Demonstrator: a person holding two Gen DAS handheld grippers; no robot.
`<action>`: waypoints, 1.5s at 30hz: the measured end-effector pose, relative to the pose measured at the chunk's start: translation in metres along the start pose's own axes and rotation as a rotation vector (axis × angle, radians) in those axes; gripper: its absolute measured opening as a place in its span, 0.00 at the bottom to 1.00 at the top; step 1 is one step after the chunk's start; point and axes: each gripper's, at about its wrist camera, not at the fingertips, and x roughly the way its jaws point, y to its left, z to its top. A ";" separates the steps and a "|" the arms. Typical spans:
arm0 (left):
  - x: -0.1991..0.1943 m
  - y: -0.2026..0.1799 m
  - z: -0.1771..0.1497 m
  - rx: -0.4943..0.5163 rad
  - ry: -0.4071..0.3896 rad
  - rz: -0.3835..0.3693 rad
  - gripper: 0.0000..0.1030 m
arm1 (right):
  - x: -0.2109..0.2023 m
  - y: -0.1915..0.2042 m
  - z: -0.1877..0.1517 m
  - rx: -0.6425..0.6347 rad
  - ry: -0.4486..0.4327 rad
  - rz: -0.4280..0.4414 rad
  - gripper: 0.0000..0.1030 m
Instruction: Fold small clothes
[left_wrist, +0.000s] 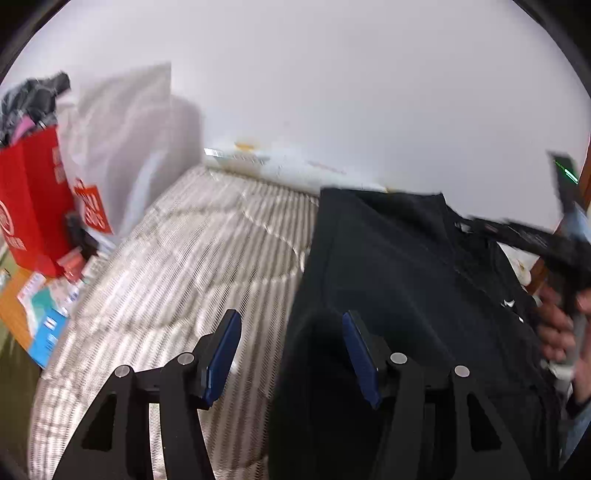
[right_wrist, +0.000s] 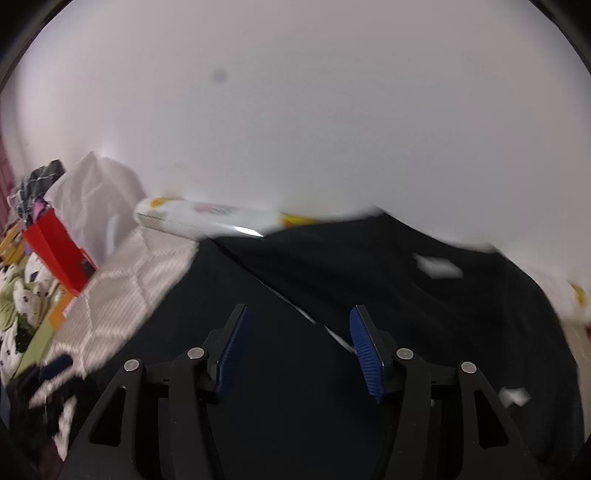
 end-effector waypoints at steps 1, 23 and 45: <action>0.003 -0.001 -0.001 0.001 0.021 -0.005 0.53 | -0.011 -0.011 -0.012 0.022 0.003 -0.027 0.57; 0.019 -0.017 -0.012 0.077 0.089 0.039 0.66 | -0.204 -0.257 -0.293 0.632 0.096 -0.601 0.74; 0.026 -0.022 -0.015 0.100 0.119 0.071 0.66 | -0.178 -0.257 -0.312 0.654 0.132 -0.579 0.83</action>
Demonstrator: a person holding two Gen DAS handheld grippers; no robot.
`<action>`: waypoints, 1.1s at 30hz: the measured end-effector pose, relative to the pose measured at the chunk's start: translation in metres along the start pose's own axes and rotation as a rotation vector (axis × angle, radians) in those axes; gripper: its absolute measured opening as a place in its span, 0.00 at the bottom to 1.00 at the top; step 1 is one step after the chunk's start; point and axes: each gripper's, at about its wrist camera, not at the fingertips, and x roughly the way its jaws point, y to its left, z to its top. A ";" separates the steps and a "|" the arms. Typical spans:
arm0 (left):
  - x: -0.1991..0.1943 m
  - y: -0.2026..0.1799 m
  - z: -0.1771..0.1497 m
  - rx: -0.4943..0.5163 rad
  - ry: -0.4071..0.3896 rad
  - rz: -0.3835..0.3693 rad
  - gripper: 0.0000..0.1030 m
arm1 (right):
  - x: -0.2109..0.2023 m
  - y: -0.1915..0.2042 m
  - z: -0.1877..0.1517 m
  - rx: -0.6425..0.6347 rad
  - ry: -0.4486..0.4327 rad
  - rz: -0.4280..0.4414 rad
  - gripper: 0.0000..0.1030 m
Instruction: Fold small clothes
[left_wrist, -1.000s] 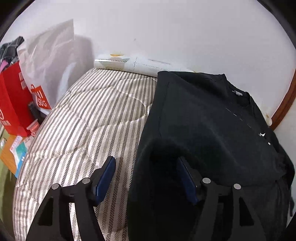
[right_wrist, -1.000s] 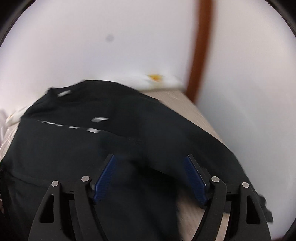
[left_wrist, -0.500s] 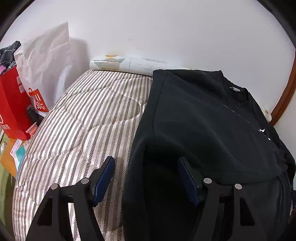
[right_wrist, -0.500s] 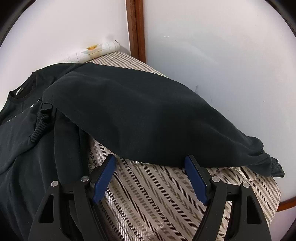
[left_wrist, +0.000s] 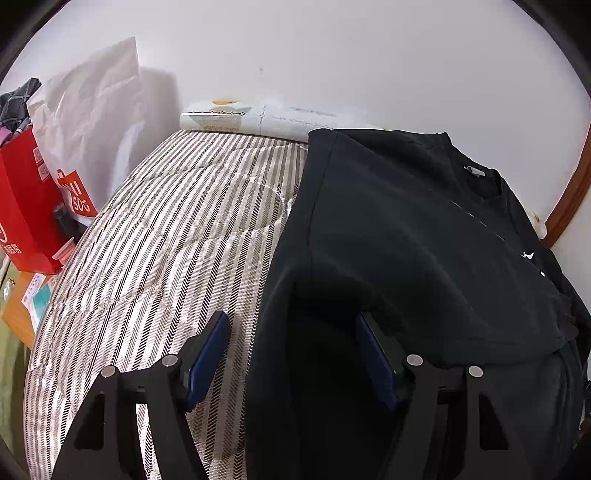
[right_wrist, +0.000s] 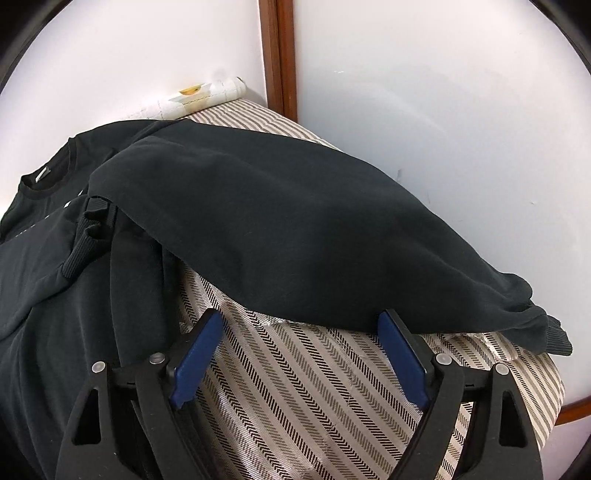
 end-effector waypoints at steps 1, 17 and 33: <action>0.000 0.000 0.000 0.001 0.001 0.001 0.66 | 0.000 0.000 0.000 0.000 0.000 0.000 0.83; 0.000 -0.002 0.000 0.014 0.002 0.010 0.66 | 0.000 0.002 0.000 -0.001 0.002 0.000 0.87; 0.001 -0.003 0.001 0.015 0.003 0.012 0.66 | 0.000 0.002 0.001 -0.001 0.002 0.001 0.87</action>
